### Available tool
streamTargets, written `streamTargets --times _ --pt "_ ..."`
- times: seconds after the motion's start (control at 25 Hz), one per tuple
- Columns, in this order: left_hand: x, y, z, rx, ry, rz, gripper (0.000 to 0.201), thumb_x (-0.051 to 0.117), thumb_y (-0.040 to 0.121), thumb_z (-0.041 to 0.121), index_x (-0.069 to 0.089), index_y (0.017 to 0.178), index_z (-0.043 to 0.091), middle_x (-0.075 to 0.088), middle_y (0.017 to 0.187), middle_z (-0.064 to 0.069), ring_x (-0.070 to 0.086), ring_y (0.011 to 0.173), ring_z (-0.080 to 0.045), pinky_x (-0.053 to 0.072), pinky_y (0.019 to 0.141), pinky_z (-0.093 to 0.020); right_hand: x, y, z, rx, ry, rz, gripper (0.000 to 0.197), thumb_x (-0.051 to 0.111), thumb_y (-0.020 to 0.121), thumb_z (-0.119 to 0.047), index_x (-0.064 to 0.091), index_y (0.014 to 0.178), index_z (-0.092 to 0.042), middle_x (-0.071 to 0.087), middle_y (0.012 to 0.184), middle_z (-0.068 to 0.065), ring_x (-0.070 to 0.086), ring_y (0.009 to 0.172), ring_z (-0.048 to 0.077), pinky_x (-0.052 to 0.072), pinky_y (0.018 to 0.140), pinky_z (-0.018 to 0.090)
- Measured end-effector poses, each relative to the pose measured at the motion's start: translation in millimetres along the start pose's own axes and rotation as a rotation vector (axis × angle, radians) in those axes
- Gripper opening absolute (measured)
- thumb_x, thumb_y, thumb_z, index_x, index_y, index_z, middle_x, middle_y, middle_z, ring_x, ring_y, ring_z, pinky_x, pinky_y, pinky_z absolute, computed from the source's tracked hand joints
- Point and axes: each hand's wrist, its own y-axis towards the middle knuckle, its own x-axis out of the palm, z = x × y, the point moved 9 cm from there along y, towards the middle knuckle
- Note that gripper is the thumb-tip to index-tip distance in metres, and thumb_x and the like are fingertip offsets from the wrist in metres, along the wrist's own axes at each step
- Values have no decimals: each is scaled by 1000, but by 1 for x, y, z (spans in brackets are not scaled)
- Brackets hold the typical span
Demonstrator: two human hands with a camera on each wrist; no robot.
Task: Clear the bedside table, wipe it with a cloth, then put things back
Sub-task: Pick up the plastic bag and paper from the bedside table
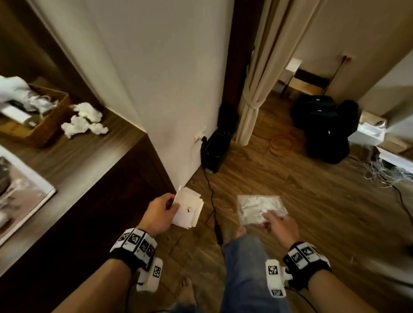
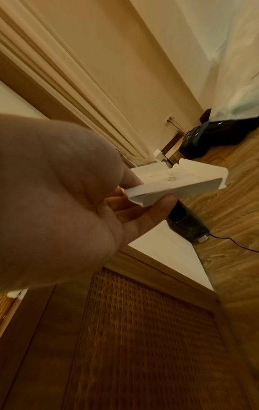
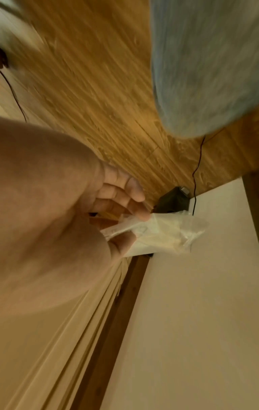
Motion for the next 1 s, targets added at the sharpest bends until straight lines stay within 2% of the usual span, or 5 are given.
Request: streamTargets --times 0.16,0.56,0.72,0.88,1.0 --pt "-6 94 46 -53 -76 110 27 60 104 30 66 126 17 74 113 2 71 103 -16 62 90 -39 33 113 -88 -10 4 -93 16 74 96 -23 81 94 -9 80 70 2 76 66 9 53 54 18" --pt "85 317 61 -392 -157 336 19 68 98 28 70 116 26 62 84 27 54 78 12 41 64 -11 239 578 -148 30 -264 -277 49 72 72 -53 74 99 -13 81 100 13 79 94 33 67 83 48" --pt "144 380 26 -511 -190 270 35 71 95 27 68 130 20 74 100 3 49 74 10 40 66 -13 299 655 -165 -82 -506 -178 46 65 93 -47 74 110 -5 77 108 10 74 99 31 59 80 37" --pt "187 422 11 -497 -258 137 16 64 99 32 62 114 36 72 85 23 72 75 -4 62 71 -25 312 667 -154 -34 -572 -321 82 85 74 -57 66 135 -6 70 128 13 69 116 34 64 90 41" --pt "211 465 16 -450 -279 175 14 61 103 16 60 117 18 67 89 18 71 69 4 52 58 -4 264 647 -153 -83 -694 -439 45 72 83 -62 73 97 -19 70 96 3 65 84 18 49 62 26"
